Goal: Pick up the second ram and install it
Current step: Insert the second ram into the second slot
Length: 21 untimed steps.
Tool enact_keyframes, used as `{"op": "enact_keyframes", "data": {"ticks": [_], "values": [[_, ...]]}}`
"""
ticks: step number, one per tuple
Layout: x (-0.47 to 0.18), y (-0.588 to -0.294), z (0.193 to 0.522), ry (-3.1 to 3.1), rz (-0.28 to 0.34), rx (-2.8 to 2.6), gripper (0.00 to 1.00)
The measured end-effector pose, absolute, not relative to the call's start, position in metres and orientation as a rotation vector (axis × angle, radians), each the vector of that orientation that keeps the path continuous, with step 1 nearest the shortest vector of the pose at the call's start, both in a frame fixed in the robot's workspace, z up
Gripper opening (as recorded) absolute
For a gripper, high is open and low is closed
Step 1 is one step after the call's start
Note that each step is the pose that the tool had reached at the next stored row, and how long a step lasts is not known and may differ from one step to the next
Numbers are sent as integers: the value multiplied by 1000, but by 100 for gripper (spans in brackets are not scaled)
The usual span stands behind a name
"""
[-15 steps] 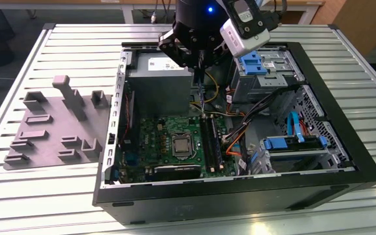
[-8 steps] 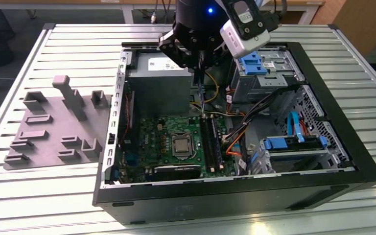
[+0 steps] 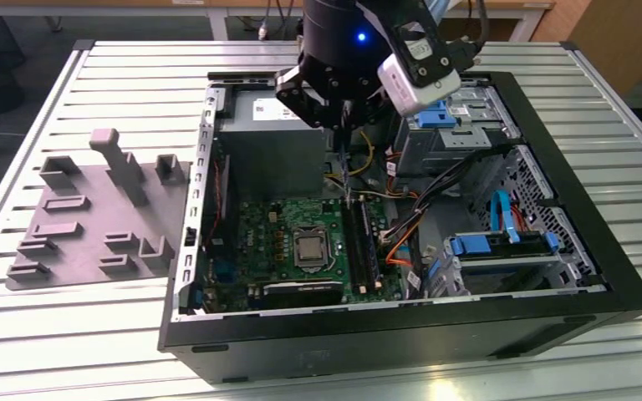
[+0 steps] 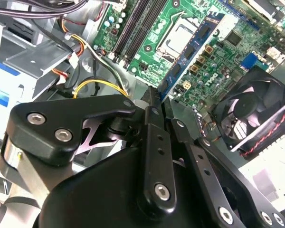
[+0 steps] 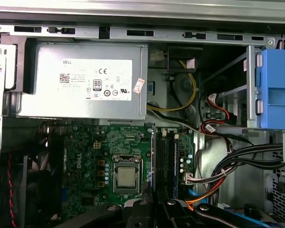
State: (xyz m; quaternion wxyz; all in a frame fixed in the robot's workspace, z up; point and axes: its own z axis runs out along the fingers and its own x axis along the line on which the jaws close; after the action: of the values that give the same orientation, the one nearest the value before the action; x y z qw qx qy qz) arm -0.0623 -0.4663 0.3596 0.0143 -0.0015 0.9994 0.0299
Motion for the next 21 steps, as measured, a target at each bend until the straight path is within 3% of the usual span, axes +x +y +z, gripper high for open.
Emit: {"op": "enact_keyframes", "data": {"ticks": [21], "values": [[-61, -476, 349, 3112, 93, 3, 14]]}}
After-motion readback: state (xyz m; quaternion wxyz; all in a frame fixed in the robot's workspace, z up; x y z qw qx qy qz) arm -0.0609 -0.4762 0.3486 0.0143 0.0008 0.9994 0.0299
